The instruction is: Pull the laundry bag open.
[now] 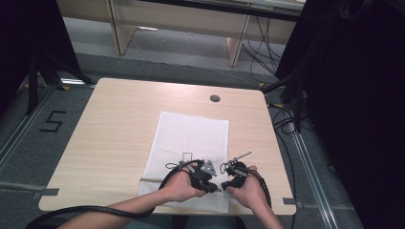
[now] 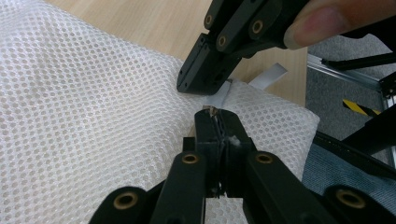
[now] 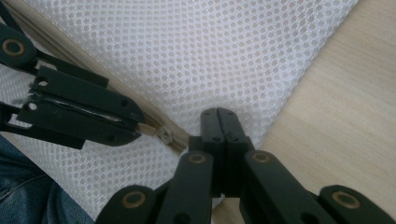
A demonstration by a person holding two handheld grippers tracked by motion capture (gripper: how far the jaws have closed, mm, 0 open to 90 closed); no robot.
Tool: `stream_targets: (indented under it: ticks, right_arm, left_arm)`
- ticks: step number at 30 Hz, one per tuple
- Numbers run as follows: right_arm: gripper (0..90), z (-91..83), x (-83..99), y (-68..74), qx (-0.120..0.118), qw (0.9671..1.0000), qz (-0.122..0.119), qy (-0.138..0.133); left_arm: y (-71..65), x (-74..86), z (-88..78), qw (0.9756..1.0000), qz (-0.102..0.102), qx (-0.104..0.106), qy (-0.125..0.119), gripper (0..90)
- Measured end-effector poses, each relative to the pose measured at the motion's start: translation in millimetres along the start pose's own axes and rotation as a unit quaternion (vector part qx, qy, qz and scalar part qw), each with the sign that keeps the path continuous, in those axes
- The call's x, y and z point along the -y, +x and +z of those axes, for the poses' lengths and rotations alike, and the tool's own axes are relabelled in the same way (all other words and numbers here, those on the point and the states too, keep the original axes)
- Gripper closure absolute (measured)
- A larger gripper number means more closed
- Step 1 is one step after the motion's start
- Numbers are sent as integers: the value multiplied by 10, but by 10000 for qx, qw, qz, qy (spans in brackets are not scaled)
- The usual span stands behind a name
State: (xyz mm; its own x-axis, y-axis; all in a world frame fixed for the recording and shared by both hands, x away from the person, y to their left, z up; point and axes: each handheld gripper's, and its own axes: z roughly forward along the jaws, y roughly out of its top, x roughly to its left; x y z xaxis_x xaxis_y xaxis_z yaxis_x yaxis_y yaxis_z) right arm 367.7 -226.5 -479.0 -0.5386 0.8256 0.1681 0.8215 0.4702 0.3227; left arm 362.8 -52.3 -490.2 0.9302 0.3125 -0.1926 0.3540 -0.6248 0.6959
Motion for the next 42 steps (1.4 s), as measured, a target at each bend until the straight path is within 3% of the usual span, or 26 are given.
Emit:
stream_targets:
  ticks: [1,14,15,25,29,33,34,35,36,38,42]
  right_arm:
    - [900,1,-1,-3,6,10000,-19,3]
    - [900,-3,-1,9,7,10000,-27,-4]
    - [900,-3,-1,10,16,10000,-21,-3]
    - [900,-1,2,-2,-2,10000,-73,-30]
    - [900,-5,4,7,37,10000,27,19]
    - [900,1,-1,-2,30,10000,-52,-5]
    - [900,-6,2,14,53,10000,49,33]
    - [900,3,2,-7,129,9999,-78,0]
    - [900,-3,2,10,102,9999,29,21]
    - [900,0,1,0,59,10000,-59,-17]
    - [900,-2,3,1,23,10000,-8,1]
  left_arm:
    - [2,-3,-11,9999,136,-16,14,875]
    - [1,14,-92,9999,148,-51,9,875]
    - [-6,19,-94,10000,81,-47,-10,875]
    - [-11,29,-113,9999,158,-58,-30,875]
    - [-8,27,-172,9997,205,-91,-36,875]
    - [-5,45,-193,9998,157,-93,-19,875]
    - [-3,46,-196,9998,184,-97,-43,875]
    - [-9,49,-195,9999,129,-99,-46,875]
    - [-10,49,-196,9998,169,-96,-57,876]
    - [-11,50,-196,9998,168,-94,-65,875]
    - [-8,57,-241,9998,152,-100,-72,875]
